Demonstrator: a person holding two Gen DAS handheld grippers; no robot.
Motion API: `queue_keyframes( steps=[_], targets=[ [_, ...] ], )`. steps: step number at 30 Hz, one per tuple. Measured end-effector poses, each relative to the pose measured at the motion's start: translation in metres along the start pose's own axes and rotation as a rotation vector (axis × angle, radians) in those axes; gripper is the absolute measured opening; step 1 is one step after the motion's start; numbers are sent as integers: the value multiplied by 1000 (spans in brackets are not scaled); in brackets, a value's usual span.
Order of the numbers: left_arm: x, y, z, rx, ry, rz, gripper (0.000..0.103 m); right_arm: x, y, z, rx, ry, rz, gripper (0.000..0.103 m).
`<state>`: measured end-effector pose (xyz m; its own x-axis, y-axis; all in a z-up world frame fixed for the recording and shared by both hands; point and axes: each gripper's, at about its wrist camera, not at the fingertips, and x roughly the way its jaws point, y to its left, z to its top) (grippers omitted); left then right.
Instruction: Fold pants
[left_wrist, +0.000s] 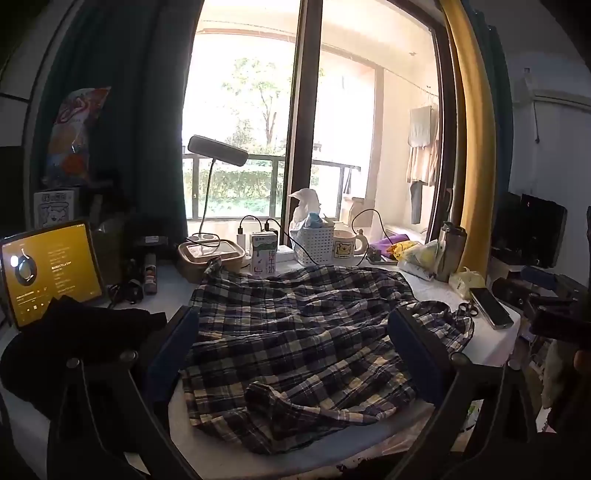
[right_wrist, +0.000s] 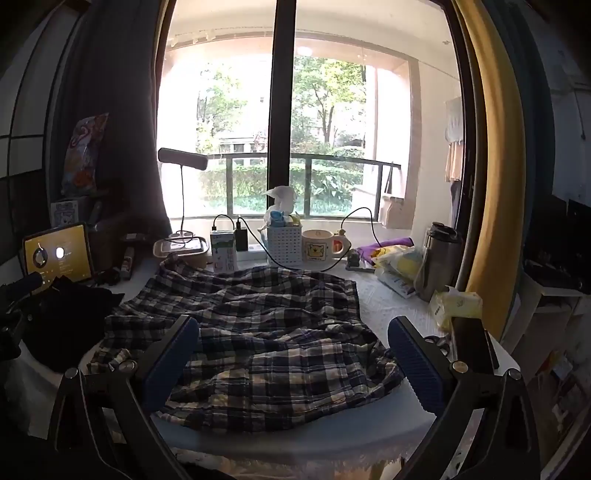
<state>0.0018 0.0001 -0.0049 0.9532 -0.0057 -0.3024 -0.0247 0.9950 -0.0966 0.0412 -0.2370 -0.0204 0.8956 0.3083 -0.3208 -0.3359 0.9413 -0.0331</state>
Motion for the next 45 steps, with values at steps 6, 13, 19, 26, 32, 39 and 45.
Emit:
queue_keyframes(
  steps=[6, 13, 19, 26, 32, 39, 45],
  targets=[
    [0, -2, 1, 12, -2, 1, 101, 5, 5, 1, -5, 7, -10, 103],
    [-3, -1, 2, 13, -15, 3, 101, 6, 6, 1, -10, 6, -6, 103],
    [-5, -1, 3, 15, -13, 7, 101, 6, 8, 2, -11, 8, -1, 103],
    [-7, 2, 7, 3, -21, 22, 101, 9, 17, 6, -21, 8, 22, 103],
    [-7, 1, 8, 4, -27, 14, 101, 8, 16, 5, -23, 6, 28, 103],
    [-8, -3, 7, 15, -31, 12, 101, 8, 15, 5, -19, 2, 28, 103],
    [-8, -4, 7, 15, -31, 8, 101, 7, 14, 5, -17, 2, 27, 103]
  ],
)
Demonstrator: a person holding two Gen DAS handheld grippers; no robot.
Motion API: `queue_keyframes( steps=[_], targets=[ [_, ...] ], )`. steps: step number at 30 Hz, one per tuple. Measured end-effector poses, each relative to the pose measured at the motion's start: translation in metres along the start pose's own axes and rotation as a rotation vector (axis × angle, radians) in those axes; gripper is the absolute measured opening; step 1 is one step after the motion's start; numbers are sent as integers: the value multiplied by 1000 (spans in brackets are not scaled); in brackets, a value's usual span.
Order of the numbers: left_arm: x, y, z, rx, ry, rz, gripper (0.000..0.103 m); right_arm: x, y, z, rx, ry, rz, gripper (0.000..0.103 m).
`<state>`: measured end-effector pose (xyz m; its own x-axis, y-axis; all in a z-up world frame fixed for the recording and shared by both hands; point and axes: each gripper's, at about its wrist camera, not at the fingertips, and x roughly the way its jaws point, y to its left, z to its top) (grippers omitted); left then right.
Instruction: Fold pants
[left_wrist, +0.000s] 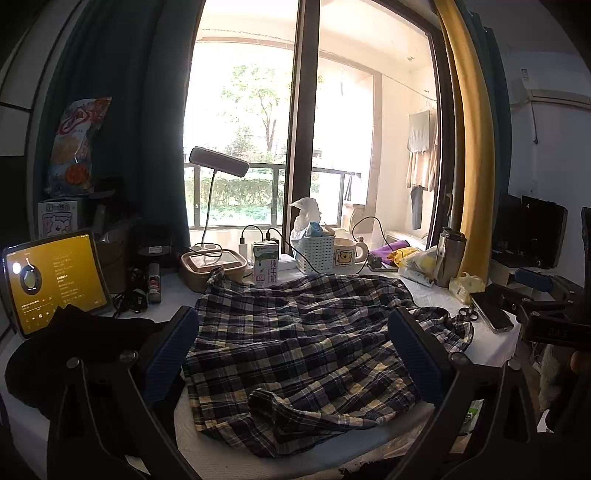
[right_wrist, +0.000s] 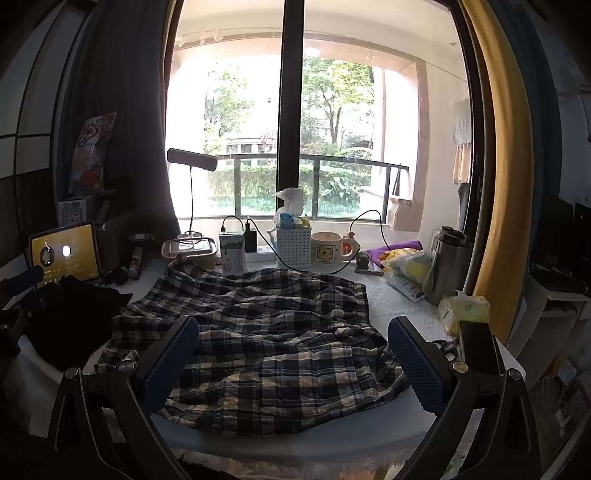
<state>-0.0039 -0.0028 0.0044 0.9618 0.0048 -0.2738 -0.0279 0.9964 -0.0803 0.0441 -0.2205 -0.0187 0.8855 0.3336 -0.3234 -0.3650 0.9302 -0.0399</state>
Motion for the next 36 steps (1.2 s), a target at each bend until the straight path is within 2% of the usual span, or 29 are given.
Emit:
queue_keyframes(
  steps=[36],
  targets=[
    [-1, -3, -1, 13, -5, -12, 101, 0, -3, -1, 3, 4, 3, 103]
  ],
)
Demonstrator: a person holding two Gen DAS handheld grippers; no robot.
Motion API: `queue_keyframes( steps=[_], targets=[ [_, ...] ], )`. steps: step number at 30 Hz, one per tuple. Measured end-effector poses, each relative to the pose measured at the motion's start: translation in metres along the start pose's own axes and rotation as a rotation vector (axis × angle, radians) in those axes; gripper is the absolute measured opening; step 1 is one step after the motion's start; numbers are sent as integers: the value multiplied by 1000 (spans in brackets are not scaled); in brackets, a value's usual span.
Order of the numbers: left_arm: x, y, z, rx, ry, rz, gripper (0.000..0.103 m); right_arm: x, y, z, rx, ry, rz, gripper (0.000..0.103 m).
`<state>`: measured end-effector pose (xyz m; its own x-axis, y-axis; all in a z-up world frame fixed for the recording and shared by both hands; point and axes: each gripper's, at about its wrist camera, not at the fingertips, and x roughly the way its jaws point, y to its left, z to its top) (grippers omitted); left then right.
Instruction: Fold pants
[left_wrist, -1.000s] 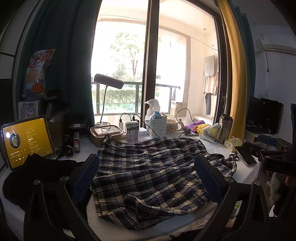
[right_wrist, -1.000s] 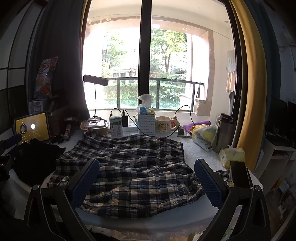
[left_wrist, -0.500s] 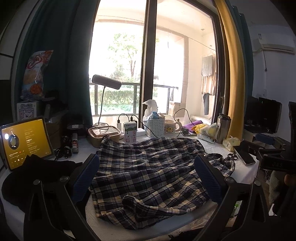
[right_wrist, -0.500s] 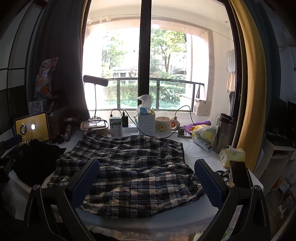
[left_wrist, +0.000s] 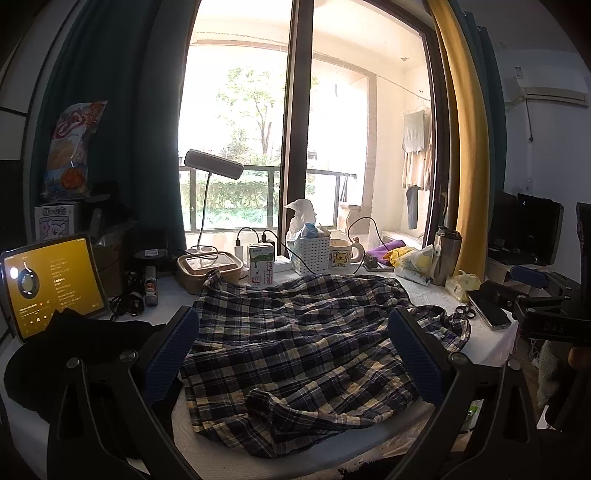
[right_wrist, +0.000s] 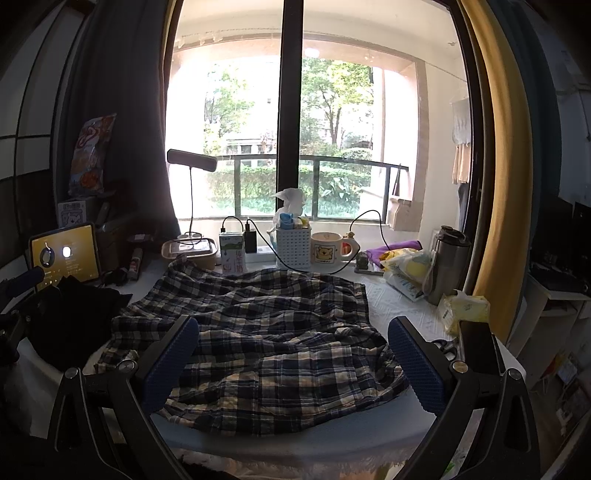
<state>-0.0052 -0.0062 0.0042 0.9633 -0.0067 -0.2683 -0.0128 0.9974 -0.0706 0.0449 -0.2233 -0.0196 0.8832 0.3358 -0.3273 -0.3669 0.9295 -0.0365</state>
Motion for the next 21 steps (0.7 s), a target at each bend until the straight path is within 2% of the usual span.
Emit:
queue_keyframes(
  steps=[3, 7, 8, 10, 11, 12, 17, 21],
  targets=[
    [9, 3, 1, 18, 22, -13, 101, 8, 0, -3, -26, 15, 8, 103],
    [43, 16, 5, 68, 94, -10, 101, 36, -8, -4, -72, 57, 28, 103],
    [58, 25, 7, 75, 118, 0, 101, 46, -14, -2, -73, 68, 38, 102],
    [82, 38, 7, 84, 156, 17, 101, 72, -28, 3, -67, 100, 32, 94],
    [98, 46, 8, 85, 184, 28, 101, 86, -34, 6, -65, 122, 25, 86],
    [114, 55, 9, 82, 214, 41, 101, 99, -40, 8, -62, 137, 23, 84],
    [185, 91, 14, 34, 328, 53, 101, 162, -69, 19, -64, 214, 32, 84],
    [236, 112, 19, 39, 372, 45, 101, 213, -100, 30, -58, 279, 28, 83]
  ],
)
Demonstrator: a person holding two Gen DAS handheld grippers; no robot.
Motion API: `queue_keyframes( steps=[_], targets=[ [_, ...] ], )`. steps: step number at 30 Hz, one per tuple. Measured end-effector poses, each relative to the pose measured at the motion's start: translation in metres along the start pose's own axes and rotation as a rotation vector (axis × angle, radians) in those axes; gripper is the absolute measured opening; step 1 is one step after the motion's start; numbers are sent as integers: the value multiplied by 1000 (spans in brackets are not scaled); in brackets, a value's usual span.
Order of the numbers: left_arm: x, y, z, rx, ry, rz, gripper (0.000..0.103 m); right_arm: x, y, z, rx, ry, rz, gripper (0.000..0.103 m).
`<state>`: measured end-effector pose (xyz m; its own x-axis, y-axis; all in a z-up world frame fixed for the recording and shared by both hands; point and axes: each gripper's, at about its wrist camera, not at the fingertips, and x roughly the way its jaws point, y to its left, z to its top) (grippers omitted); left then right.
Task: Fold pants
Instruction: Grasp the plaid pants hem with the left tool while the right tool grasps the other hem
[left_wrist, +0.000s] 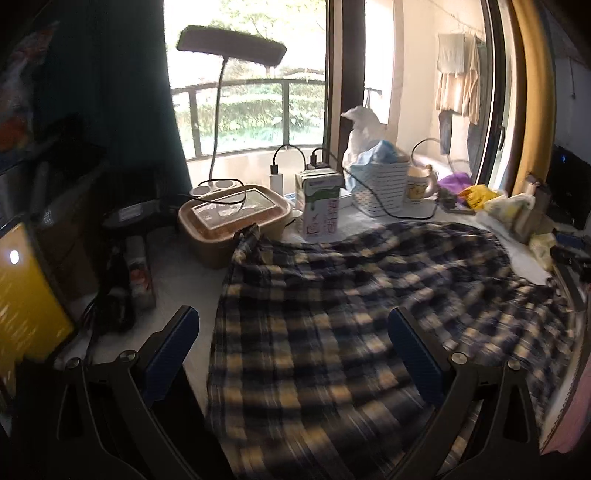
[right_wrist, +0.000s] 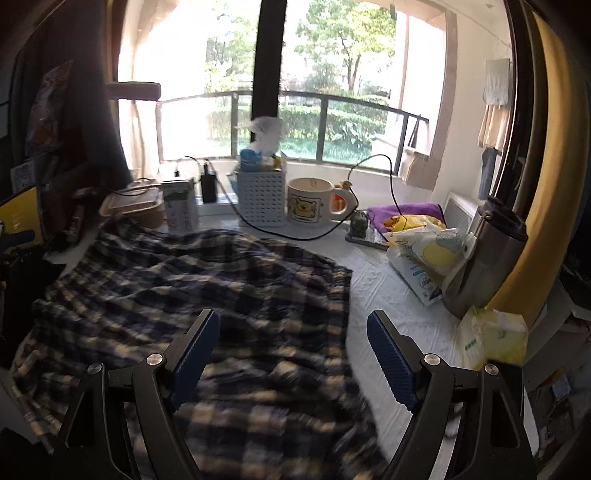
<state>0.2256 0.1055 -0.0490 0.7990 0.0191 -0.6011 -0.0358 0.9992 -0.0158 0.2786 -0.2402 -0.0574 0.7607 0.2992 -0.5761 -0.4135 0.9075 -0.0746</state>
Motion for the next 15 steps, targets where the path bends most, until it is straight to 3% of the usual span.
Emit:
queue_keyframes(
  steps=[4, 9, 11, 15],
  targets=[
    [56, 14, 18, 37, 76, 10, 101, 55, -30, 17, 0, 85, 36, 79],
    [116, 32, 32, 59, 144, 33, 93, 132, -71, 33, 87, 214, 113, 64],
    [136, 42, 34, 49, 181, 41, 79, 156, -80, 38, 115, 258, 155, 62],
    [155, 54, 35, 25, 227, 14, 60, 194, -86, 44, 121, 315, 202, 55]
  ],
)
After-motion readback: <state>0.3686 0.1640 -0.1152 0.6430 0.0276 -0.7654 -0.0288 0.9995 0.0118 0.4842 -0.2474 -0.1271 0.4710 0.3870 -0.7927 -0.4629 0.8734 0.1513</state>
